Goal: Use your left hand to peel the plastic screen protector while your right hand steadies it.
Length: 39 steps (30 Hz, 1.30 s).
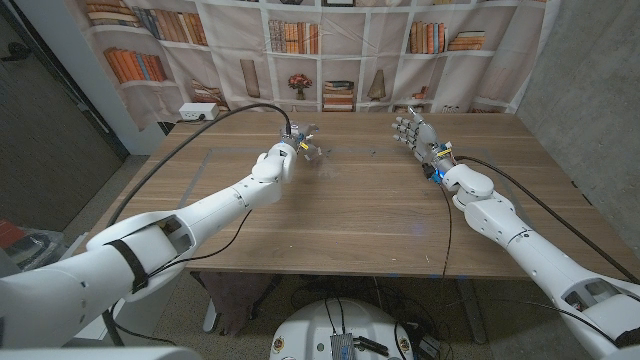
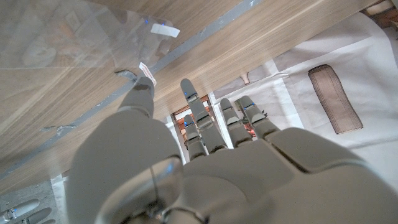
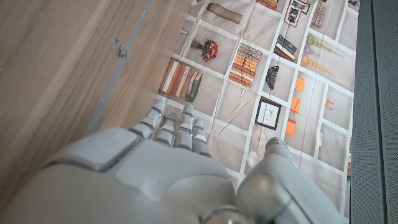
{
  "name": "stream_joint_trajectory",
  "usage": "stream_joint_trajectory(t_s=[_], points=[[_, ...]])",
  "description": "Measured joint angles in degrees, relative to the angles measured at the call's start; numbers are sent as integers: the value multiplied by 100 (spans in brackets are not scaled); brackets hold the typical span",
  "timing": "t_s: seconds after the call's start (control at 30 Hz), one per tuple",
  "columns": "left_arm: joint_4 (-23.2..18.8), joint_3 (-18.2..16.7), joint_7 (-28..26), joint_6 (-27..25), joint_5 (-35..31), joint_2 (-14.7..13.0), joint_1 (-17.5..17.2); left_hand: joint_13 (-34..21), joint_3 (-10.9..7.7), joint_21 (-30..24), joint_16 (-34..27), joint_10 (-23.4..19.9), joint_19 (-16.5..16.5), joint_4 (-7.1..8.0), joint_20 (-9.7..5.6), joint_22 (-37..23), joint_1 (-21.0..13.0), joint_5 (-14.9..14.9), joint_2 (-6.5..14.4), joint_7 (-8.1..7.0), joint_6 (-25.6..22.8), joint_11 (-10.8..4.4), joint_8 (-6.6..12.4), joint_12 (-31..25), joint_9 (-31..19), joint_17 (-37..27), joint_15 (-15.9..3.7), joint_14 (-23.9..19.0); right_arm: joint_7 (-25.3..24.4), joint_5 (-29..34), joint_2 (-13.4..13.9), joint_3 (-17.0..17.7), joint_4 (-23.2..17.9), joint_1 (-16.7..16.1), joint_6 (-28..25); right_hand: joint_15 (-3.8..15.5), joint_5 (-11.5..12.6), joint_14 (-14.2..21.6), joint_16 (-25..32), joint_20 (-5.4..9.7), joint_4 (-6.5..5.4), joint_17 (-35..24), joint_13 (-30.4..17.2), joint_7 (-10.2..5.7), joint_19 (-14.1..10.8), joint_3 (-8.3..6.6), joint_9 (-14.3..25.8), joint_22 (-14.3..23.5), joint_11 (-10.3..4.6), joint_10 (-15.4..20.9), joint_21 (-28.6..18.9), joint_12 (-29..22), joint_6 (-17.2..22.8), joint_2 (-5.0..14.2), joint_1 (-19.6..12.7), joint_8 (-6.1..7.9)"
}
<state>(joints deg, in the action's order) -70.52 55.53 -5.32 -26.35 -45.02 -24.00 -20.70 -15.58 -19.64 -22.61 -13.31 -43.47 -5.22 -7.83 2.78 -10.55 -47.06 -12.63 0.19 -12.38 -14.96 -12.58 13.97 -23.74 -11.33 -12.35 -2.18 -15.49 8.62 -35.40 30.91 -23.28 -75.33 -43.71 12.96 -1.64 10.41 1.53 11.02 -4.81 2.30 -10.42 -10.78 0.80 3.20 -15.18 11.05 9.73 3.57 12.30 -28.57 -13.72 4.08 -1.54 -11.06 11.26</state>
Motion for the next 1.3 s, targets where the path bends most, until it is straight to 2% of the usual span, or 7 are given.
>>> stream_joint_trajectory(t_s=[0.43, 0.53, 0.9, 1.03, 1.3], points=[[182, 45, -45, 91, 30, 107, 30, -22, -16, 0, 0, -104, -61, 17, 0, 0, -21, 0, 21, -9, -120, 17, 13, -27, 0, -5, -19, -65, -8, -3, -3, 4, -15, -7, 15, 0, 0, 0, 0, 0, 0, 0, 0, 1, 0, 0, 0, 0, 0, 0, 49, 0, 0, 0, 0, 0], [199, 44, -38, 92, 70, 121, 30, -28, -24, 0, 0, -258, -61, 25, 0, 0, -57, 22, 58, -17, -262, 8, 45, -87, 0, -5, -16, -146, -8, -11, -9, 4, -16, -9, 17, 0, 0, 0, 0, 0, 17, 0, 0, 1, 0, 17, 0, 0, 0, 0, 49, 0, 0, 0, 0, 0], [301, 18, -240, 132, 88, 177, 13, -80, -103, 0, 0, -596, -236, -8, -112, 0, -178, 44, 94, 10, -623, 18, 133, -238, 1, -33, -18, -429, 58, -49, -25, 5, 4, -13, 57, 0, 1, 0, 0, 22, 31, 0, 0, 1, -61, 32, 0, 0, 0, 0, 49, 0, 0, 0, 0, 0], [347, 19, -272, 135, 82, 180, 13, -80, -127, 0, 0, -596, -278, -32, -116, 0, -195, 44, 74, -21, -654, 16, 133, -238, 1, -33, -26, -438, 90, -62, -34, 5, 32, -7, 80, 0, 1, 0, 0, 22, 31, 0, 0, 2, -61, 32, 0, 0, -20, -20, 84, 0, 0, 0, 0, 0], [463, 40, -291, 145, 67, 219, 51, -71, -126, 12, 0, -564, -286, -31, -123, 1, -195, 84, 74, 10, -685, 18, 133, -238, 1, -32, -26, -438, 138, -85, -51, 7, 80, 5, 110, 0, 1, 0, 0, 22, 31, 0, 0, 2, -61, 32, 0, 0, -21, -20, 84, 0, 0, 0, 0, 0]])
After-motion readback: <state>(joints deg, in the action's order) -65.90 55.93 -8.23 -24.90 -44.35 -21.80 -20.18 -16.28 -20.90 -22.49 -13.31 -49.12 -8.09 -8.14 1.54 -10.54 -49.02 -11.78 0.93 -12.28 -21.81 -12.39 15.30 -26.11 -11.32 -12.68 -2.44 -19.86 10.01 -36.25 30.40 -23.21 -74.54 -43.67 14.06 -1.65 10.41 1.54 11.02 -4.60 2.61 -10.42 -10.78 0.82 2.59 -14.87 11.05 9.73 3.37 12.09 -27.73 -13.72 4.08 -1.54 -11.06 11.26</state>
